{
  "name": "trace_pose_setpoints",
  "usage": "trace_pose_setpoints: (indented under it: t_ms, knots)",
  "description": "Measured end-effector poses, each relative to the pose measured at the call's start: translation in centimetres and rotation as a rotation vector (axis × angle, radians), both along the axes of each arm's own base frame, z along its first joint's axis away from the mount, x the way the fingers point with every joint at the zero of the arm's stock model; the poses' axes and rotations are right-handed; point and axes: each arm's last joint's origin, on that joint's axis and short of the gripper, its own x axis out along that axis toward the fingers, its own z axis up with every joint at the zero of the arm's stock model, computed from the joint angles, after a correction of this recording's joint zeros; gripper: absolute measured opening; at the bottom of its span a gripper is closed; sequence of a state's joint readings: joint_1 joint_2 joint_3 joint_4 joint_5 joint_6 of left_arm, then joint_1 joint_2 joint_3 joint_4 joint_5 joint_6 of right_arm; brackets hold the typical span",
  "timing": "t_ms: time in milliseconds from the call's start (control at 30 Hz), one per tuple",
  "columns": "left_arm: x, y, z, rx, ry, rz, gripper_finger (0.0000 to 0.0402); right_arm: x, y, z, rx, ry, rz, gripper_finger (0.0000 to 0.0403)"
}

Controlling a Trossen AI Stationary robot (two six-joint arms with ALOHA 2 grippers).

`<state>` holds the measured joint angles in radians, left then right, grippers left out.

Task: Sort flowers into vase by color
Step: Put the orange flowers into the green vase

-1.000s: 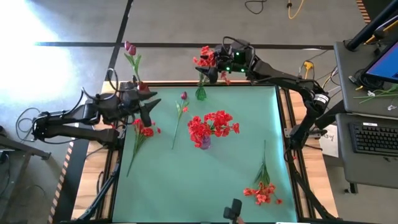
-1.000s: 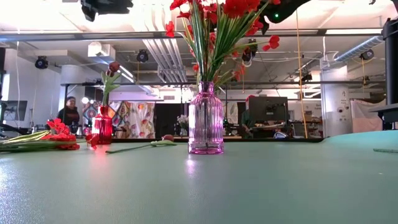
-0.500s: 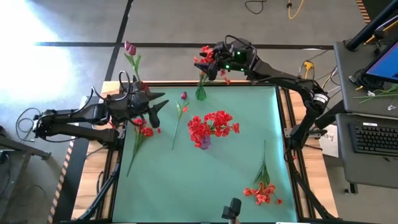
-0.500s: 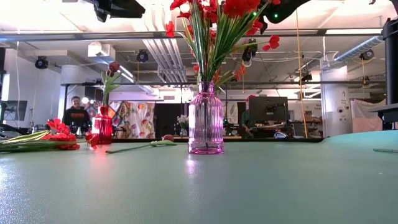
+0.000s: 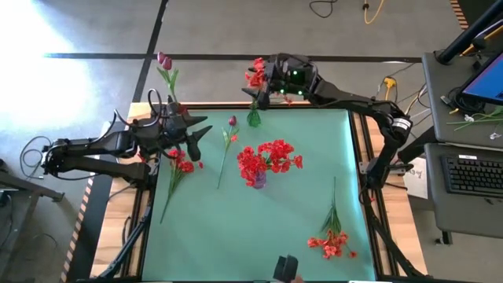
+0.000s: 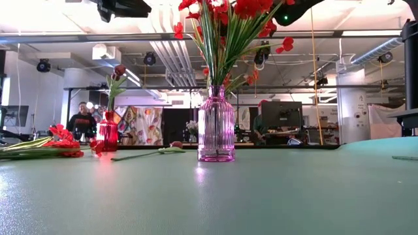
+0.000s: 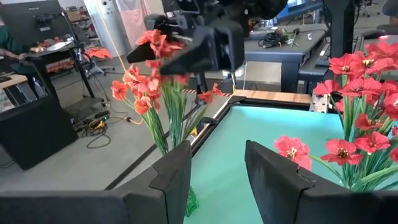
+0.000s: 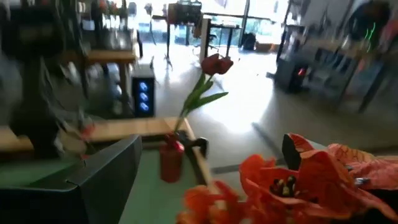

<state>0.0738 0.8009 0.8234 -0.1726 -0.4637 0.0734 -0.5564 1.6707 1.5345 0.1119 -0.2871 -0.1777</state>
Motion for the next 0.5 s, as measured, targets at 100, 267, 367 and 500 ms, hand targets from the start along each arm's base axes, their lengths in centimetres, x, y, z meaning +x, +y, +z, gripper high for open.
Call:
trace_pose_setpoints:
  t_ms: [100, 267, 367, 500]
  knots:
    - [0.0, 0.0, 0.0, 0.000, 0.002, 0.000, 0.0139, 0.6, 1.0, -0.1, -0.162, 0.050, 0.016, 0.0382]
    - [0.3, 0.0, -0.2, -0.001, 0.011, 0.000, 0.0139, 1.2, 2.1, 0.0, -0.241, 0.066, 0.051, 0.0382]
    - [0.5, 0.0, -0.3, -0.002, 0.019, 0.000, 0.0139, 1.2, 2.0, 0.0, -0.153, 0.048, -0.003, 0.0382]
    - [0.6, 0.0, -0.4, -0.002, 0.025, 0.000, 0.0139, 1.0, 1.6, -0.1, -0.053, 0.027, -0.114, 0.0382]
